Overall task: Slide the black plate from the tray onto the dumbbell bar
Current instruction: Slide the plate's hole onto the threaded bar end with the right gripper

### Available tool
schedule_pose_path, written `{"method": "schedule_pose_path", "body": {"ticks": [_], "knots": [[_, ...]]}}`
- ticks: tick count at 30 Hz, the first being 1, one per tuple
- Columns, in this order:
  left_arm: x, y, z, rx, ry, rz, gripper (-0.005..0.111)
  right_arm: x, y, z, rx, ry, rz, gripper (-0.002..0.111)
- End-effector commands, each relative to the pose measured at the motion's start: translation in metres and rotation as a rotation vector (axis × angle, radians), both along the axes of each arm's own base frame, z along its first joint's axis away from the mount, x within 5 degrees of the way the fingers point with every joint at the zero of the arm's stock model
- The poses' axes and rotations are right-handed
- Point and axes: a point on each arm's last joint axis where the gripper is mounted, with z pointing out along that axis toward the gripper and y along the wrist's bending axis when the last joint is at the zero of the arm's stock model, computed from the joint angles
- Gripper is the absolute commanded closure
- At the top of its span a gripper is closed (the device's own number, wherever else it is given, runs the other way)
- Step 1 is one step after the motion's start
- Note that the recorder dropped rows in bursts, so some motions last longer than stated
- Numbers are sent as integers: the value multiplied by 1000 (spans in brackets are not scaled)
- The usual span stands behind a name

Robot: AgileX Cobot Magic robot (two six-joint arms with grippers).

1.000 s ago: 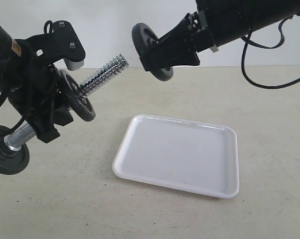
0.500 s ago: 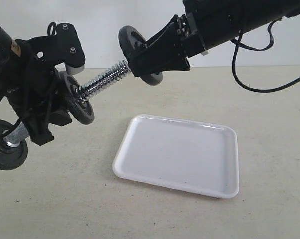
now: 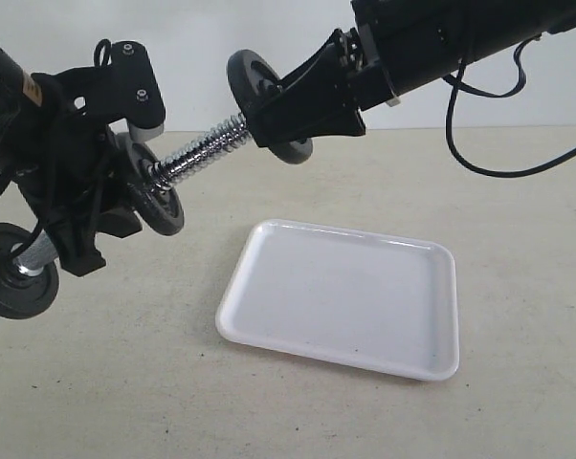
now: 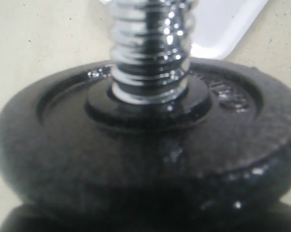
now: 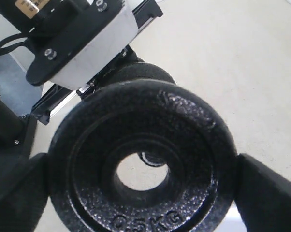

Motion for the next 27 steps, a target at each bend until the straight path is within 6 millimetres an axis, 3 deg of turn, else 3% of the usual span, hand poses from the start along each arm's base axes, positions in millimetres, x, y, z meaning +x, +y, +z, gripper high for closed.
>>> {"method": "schedule_pose_path", "body": {"ticks": [1,27], "knots": [[4,-2,36,-92,-213,-22,102,-3,1,14,70,-5,-1,108],[4,-7,39,-155,-221,-33,102,-3,2,16,98,-4,-6,108]]}}
